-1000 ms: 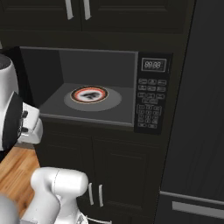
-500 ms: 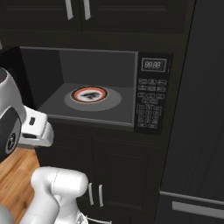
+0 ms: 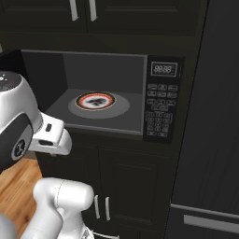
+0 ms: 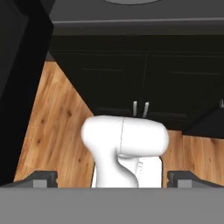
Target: Pick the corn from the counter and place it in the microwave. Then turn on the microwave.
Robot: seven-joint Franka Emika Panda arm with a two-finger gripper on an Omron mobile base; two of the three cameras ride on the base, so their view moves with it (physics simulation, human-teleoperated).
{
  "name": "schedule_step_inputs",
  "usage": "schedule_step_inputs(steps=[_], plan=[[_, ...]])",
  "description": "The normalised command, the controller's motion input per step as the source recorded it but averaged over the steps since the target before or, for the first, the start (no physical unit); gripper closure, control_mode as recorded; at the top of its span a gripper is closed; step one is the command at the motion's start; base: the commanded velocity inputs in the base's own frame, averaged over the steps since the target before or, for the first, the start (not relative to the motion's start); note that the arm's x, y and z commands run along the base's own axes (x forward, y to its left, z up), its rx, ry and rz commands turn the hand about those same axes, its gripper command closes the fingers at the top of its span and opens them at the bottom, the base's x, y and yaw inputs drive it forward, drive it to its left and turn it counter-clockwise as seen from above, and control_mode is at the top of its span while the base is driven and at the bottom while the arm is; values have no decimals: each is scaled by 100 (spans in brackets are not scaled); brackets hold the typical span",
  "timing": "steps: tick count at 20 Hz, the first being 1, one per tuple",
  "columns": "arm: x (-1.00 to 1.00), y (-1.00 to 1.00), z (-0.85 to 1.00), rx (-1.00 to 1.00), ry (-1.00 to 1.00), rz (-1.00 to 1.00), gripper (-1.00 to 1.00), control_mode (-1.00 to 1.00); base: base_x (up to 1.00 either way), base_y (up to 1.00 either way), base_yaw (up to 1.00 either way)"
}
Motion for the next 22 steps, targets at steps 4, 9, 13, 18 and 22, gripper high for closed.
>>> schedule_step_inputs(steps=[4,9,13,18,22], plan=[[17,-24,-23,-3,0,-1,-100,-100,0,0,0],[19,-21,-30,-2,0,0,-100,-100,0,0,0],[22,-18,-34,-1,0,0,-100,-100,0,0,0],[29,-17,-27,-1,1,0,-100,-100,0,0,0],[30,-17,-25,-4,0,-1,-100,-100,0,0,0]])
